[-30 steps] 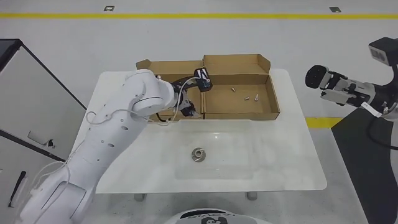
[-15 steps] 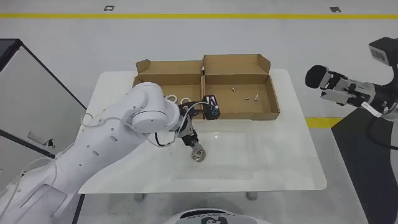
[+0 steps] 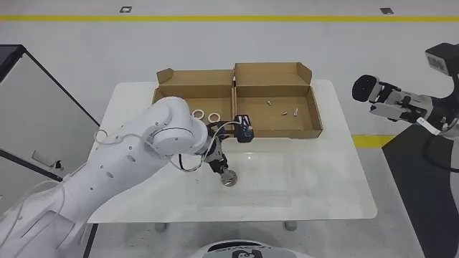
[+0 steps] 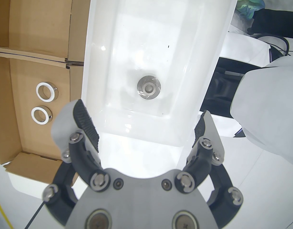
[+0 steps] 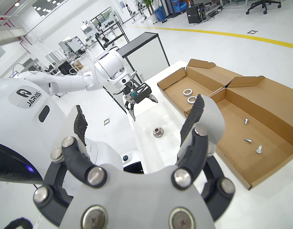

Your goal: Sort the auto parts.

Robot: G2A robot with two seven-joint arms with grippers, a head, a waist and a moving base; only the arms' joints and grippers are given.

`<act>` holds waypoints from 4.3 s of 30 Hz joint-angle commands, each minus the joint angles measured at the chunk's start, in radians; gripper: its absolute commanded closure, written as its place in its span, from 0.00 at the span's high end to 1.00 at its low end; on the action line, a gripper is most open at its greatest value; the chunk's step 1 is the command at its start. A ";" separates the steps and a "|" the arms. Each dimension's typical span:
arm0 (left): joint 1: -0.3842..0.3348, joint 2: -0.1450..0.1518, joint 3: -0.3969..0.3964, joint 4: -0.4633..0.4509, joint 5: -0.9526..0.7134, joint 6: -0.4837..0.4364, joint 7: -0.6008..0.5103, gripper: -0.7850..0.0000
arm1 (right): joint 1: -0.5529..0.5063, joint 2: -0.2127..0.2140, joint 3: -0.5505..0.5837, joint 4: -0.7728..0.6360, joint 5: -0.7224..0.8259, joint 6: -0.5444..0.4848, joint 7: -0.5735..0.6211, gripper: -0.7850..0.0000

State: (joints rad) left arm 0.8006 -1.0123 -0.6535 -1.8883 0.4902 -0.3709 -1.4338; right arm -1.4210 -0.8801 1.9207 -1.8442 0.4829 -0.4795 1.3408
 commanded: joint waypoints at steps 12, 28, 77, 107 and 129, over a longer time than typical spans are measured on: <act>-0.145 -0.064 0.202 0.091 0.037 0.128 -0.102 1.00 | 0.000 0.000 0.000 0.000 0.000 0.000 0.000 1.00; -0.224 -0.133 0.338 0.190 0.032 0.083 -0.095 0.76 | 0.000 0.000 0.000 0.000 0.000 0.000 0.000 1.00; -0.204 -0.195 0.484 0.348 0.101 -0.061 0.045 0.50 | 0.000 0.000 0.000 0.000 0.000 0.000 0.000 1.00; -0.186 -0.213 0.484 0.386 0.127 -0.055 0.039 0.48 | 0.000 0.000 0.000 0.000 0.000 0.000 0.000 1.00; -0.176 -0.221 0.484 0.414 0.139 -0.060 0.045 0.00 | 0.000 0.000 0.000 0.000 0.000 0.000 0.000 1.00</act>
State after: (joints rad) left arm 0.6266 -1.2330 -0.1699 -1.4732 0.6308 -0.4323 -1.3880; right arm -1.4210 -0.8801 1.9207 -1.8442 0.4829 -0.4795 1.3408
